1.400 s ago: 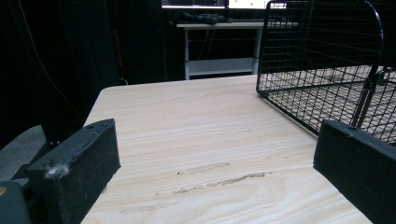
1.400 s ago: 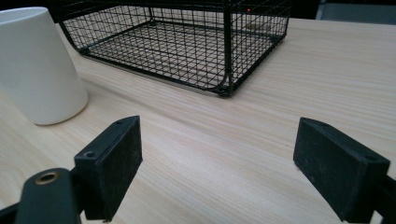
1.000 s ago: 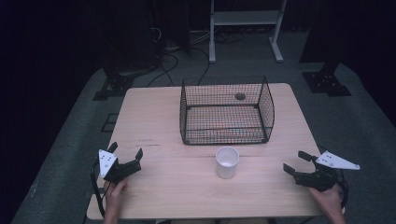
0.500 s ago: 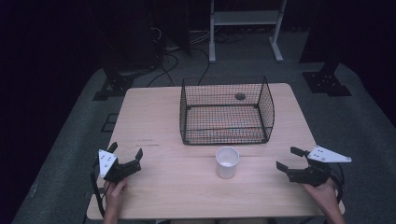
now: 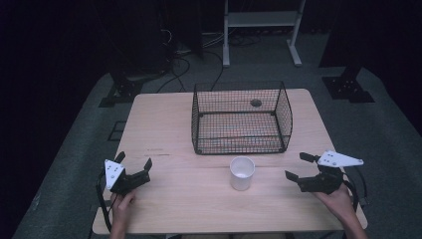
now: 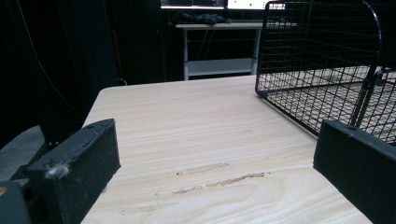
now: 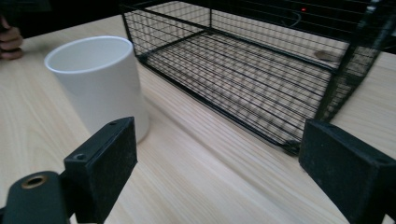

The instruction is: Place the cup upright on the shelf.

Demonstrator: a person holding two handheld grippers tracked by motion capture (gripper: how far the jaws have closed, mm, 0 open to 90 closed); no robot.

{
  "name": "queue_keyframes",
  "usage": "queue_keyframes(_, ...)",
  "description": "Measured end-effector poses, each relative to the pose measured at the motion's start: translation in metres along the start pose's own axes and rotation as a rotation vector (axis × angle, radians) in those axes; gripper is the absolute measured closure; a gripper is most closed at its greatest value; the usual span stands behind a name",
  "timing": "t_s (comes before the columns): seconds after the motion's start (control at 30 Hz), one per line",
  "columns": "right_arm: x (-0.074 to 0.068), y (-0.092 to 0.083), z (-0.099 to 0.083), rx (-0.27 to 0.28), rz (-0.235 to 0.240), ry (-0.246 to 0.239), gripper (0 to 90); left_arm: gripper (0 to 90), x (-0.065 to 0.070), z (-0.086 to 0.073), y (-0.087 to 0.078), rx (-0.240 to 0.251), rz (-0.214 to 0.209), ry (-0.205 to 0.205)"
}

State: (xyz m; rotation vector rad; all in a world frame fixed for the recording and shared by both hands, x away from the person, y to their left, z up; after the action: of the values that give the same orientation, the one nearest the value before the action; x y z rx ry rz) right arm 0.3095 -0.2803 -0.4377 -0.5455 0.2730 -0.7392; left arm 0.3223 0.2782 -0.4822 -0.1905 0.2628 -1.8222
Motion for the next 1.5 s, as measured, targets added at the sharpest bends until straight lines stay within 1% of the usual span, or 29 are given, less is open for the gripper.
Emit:
queue_keyframes(0.1, -0.005, 0.004, 0.009, -0.004, 0.017, -0.029, 10.4, 0.0, 0.000, 0.000, 0.000, 0.001, -0.001, -0.002)
queue_keyframes(0.13, -0.005, 0.004, 0.009, -0.004, 0.017, -0.029, 10.4, 0.0, 0.000, 0.000, 0.000, 0.001, -0.001, -0.002)
queue_keyframes(0.2, -0.010, 0.007, 0.015, -0.012, 0.039, -0.041, 10.0, 0.0, -0.001, 0.000, 0.000, 0.001, -0.003, -0.005)
queue_keyframes(0.27, -0.011, 0.007, 0.017, -0.010, 0.046, -0.047, 9.7, 0.0, -0.001, 0.000, 0.000, 0.001, -0.003, -0.005)
queue_keyframes(0.3, -0.013, 0.008, 0.019, -0.009, 0.051, -0.055, 9.0, 0.0, -0.001, 0.000, 0.000, 0.001, -0.004, -0.006)
queue_keyframes(0.33, -0.018, 0.011, 0.023, -0.020, 0.064, -0.063, 7.5, 0.0, -0.001, 0.000, 0.000, 0.001, -0.004, -0.006)
queue_keyframes(0.37, -0.018, 0.011, 0.023, -0.020, 0.064, -0.063, 7.5, 0.0, -0.001, 0.000, 0.000, 0.001, -0.003, -0.005)
queue_keyframes(0.4, -0.023, 0.014, 0.027, -0.021, 0.079, -0.080, 7.5, 0.0, -0.001, 0.000, 0.000, 0.001, -0.003, -0.005)
queue_keyframes(0.43, -0.023, 0.014, 0.027, -0.021, 0.079, -0.080, 7.5, 0.0, -0.001, 0.000, 0.000, 0.001, -0.003, -0.005)
queue_keyframes(0.47, -0.025, 0.016, 0.029, -0.021, 0.086, -0.086, 7.5, 0.0, -0.001, 0.000, 0.000, 0.001, -0.003, -0.004)
queue_keyframes(0.5, -0.028, 0.020, 0.031, -0.031, 0.098, -0.093, 6.9, 0.0, -0.001, 0.000, 0.000, 0.001, -0.004, -0.005)
queue_keyframes(0.57, -0.029, 0.021, 0.032, -0.032, 0.102, -0.097, 6.8, 0.0, -0.001, 0.000, 0.000, 0.001, -0.004, -0.007)
queue_keyframes(0.67, -0.034, 0.026, 0.035, -0.038, 0.123, -0.103, 6.7, 0.0, -0.001, 0.000, 0.000, 0.001, -0.004, -0.007)
queue_keyframes(0.73, -0.039, 0.031, 0.039, -0.036, 0.151, -0.108, 6.3, 0.0, -0.001, 0.000, 0.000, 0.001, -0.004, -0.008)
queue_keyframes(0.8, -0.040, 0.032, 0.039, -0.035, 0.157, -0.106, 5.3, 0.0, -0.001, 0.000, 0.000, 0.001, -0.005, -0.009)
queue_keyframes(0.93, -0.047, 0.043, 0.042, -0.055, 0.178, -0.126, 4.1, 0.0, -0.001, 0.000, 0.000, 0.001, -0.004, -0.009)
queue_keyframes(1.03, -0.050, 0.047, 0.043, -0.062, 0.183, -0.128, 3.4, 0.0, -0.001, 0.000, 0.000, 0.001, -0.004, -0.009)
queue_keyframes(1.07, -0.052, 0.050, 0.044, -0.064, 0.195, -0.131, 2.9, 0.0, -0.001, 0.000, 0.000, 0.001, -0.005, -0.010)
queue_keyframes(1.33, -0.061, 0.060, 0.045, -0.082, 0.224, -0.145, 2.7, 0.0, -0.001, 0.000, 0.000, 0.001, -0.005, -0.010)
queue_keyframes(1.5, -0.068, 0.072, 0.047, -0.101, 0.241, -0.154, 2.6, 0.0, -0.001, 0.000, 0.000, 0.001, -0.005, -0.011)
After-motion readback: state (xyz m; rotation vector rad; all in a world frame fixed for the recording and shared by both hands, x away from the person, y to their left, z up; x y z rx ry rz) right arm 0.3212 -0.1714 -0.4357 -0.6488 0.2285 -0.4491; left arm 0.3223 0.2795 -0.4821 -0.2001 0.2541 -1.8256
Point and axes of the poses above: each handheld gripper's, and its own axes: y roughly forward along the jaws, z roughly out of its top, x roughly to its right, the point moved 3 cm from there along y, roughly forward along the jaws, and after that the axes turned 9 degrees about -x, right-handed, at the moved point
